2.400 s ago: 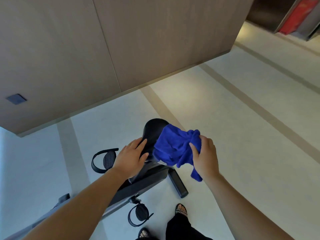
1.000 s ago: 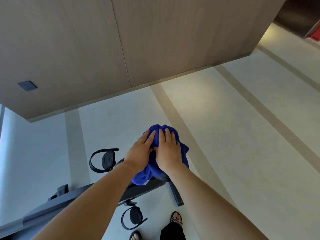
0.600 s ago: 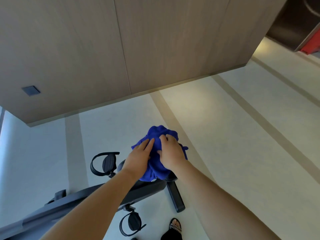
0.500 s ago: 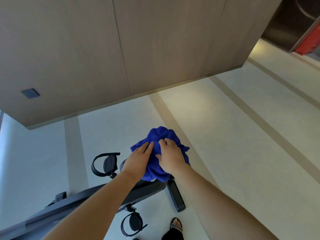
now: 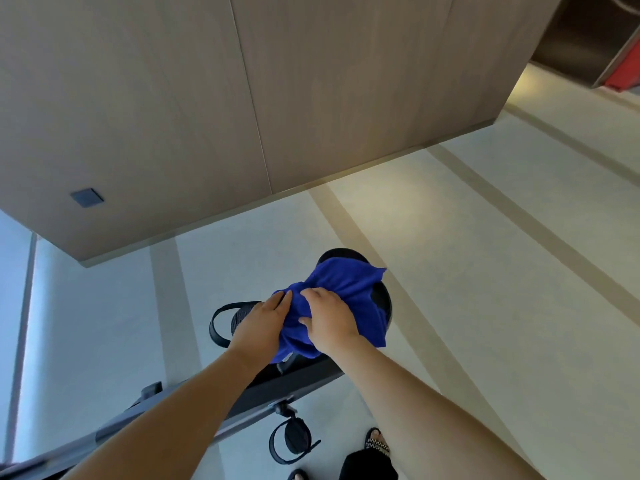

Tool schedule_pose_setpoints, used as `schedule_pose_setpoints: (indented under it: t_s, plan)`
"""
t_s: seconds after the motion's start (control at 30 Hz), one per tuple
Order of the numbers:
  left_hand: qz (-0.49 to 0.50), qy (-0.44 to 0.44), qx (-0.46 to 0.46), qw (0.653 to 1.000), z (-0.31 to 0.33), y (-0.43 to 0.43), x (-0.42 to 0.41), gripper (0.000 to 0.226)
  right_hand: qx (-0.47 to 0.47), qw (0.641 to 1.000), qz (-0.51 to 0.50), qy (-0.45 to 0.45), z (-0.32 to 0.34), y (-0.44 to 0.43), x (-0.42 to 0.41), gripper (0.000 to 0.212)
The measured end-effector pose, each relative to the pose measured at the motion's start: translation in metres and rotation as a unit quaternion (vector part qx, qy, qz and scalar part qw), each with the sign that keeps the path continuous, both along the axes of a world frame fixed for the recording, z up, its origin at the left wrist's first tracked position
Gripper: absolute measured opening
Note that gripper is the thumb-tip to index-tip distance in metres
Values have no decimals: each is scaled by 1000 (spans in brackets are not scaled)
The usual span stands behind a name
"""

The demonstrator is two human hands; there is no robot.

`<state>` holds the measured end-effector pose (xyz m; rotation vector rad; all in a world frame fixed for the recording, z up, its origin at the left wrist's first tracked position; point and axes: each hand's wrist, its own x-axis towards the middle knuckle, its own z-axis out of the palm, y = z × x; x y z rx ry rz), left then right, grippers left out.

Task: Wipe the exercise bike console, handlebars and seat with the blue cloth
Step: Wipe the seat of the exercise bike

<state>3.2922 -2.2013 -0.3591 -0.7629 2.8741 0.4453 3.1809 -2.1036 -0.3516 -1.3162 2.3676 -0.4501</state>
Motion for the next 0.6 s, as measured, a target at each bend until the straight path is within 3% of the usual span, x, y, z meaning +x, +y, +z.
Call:
schedule_pose_setpoints:
  t_s: [0.6]
  plan:
    - [1,62,82,995,6,44,-109,70,-49,997,-60,5,-3,43,-106,40]
